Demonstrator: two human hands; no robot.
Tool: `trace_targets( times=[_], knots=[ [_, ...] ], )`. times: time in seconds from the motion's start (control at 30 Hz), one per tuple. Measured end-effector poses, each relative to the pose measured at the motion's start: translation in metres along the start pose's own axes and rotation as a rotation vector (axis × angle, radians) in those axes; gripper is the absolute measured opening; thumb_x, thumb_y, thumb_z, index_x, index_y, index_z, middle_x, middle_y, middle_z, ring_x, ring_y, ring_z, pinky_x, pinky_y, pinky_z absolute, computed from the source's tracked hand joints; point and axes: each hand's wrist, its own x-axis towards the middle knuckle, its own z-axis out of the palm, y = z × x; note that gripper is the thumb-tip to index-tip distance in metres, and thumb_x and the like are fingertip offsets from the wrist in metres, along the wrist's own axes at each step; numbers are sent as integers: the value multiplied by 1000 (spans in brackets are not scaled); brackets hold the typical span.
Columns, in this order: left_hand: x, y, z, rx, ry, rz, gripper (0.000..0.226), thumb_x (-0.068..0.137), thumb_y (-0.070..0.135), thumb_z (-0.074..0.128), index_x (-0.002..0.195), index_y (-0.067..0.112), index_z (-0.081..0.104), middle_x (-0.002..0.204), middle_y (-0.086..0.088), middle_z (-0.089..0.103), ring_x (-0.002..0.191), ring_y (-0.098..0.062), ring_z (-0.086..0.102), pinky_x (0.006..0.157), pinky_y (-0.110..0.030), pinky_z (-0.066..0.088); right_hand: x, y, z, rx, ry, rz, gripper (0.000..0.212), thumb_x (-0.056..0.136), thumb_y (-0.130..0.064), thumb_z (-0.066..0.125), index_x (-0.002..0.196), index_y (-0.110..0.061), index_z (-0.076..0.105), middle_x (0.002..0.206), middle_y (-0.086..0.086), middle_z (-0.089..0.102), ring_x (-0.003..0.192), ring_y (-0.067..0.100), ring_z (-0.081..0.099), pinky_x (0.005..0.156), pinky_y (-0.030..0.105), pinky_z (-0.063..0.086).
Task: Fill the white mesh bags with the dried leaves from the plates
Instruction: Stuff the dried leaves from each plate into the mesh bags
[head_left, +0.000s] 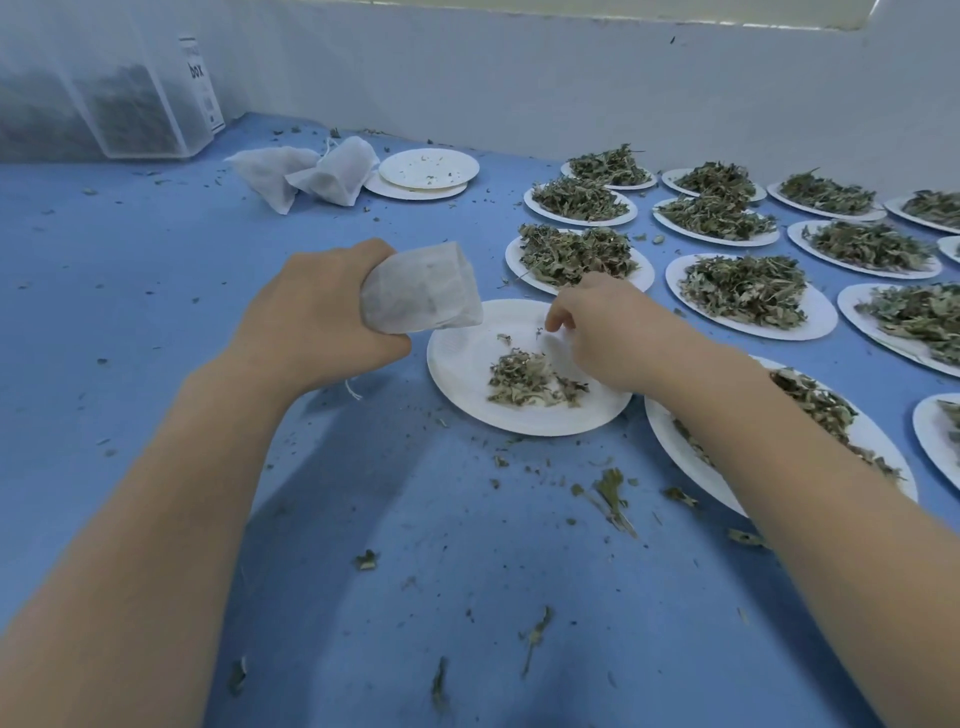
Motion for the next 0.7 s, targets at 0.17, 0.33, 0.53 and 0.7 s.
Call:
trace_targets(
  times=[0.17,0.33,0.53,0.7],
  knots=[
    [0,0,0,5,-13,3,34,64,18,67,95,25,54,79,8,56,82,-23,51,69,-39,47,-6,-4,-9,307,-99,-77,45,87,5,32,94,-27,63,87,-12,63,85,11,61,76,28,54],
    [0,-1,0,5,-13,4,34,65,19,67,95,27,54,77,9,55,81,-22,51,69,-38,46,-7,-14,-9,226,-163,-171,47,91,-3,32,115,-30,61,105,-8,56,94,15,58,78,26,47],
    [-1,1,-1,-5,-6,-8,35,65,17,67,97,25,55,78,8,56,81,-23,52,67,-37,47,-6,-22,3,167,-121,-198,38,93,-47,43,129,-34,50,138,-9,37,123,11,37,101,31,32],
    [0,-1,-2,-6,-8,-9,36,64,18,67,97,26,55,78,9,56,81,-22,51,66,-35,45,-13,-21,-7,258,-171,-239,28,82,-51,57,101,-33,67,108,-17,57,92,-1,55,92,30,45]
  ],
)
